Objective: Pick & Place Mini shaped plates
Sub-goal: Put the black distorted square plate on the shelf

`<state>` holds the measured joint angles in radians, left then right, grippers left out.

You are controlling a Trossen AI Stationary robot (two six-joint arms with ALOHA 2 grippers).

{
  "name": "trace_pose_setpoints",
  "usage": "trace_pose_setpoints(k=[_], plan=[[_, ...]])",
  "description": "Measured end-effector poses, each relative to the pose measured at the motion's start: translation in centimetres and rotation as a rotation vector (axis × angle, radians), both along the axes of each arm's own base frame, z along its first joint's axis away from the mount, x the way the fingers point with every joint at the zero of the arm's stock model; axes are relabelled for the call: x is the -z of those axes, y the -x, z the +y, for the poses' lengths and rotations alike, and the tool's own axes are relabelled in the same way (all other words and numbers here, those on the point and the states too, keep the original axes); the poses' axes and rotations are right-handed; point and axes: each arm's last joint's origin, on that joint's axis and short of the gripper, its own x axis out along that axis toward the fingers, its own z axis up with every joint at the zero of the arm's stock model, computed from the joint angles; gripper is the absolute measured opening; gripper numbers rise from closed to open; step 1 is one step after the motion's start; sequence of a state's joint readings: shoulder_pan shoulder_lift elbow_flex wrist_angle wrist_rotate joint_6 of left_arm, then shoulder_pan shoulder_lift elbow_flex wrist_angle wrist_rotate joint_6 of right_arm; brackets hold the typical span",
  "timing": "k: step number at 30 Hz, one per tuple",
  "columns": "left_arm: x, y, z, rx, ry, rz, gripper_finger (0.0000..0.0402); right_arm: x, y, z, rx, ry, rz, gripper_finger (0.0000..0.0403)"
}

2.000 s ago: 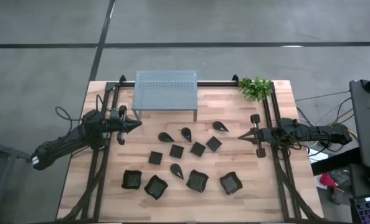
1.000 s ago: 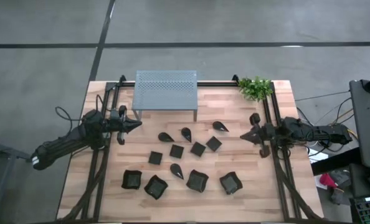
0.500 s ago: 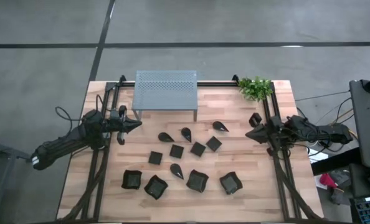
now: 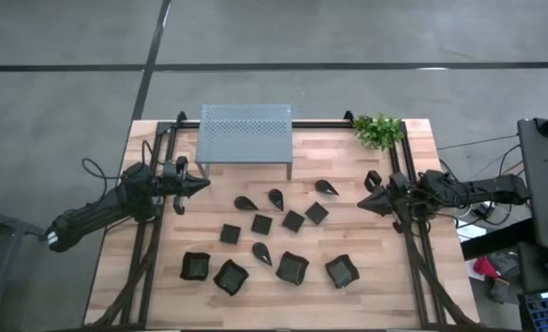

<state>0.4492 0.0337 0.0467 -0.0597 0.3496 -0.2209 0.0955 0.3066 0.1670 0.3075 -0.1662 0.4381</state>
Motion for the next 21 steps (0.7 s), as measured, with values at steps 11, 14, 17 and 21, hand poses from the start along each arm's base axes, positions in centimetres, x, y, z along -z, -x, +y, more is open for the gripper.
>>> trace_pose_setpoints(k=[11, 14, 17, 21], plan=[[0.0, 0.0, 0.0, 0.000, -0.001, -0.001, 0.0003, -4.6, -1.3, 1.4, -0.141, 0.041, 0.289, 0.0008], [0.0, 0.0, 0.0, 0.000, 0.000, 0.000, 0.0003, -6.3, -1.7, 2.4, -0.204, 0.046, 0.306, 0.0009], [0.0, 0.0, 0.0, 0.000, 0.000, 0.000, 0.0003, -6.9, -2.5, 3.5, -0.216, 0.074, 0.410, 0.0017], [0.0, 0.0, 0.0, 0.000, 0.000, -0.001, 0.0003, -6.8, -4.0, 5.7, -0.265, 0.092, 0.541, 0.0045]])
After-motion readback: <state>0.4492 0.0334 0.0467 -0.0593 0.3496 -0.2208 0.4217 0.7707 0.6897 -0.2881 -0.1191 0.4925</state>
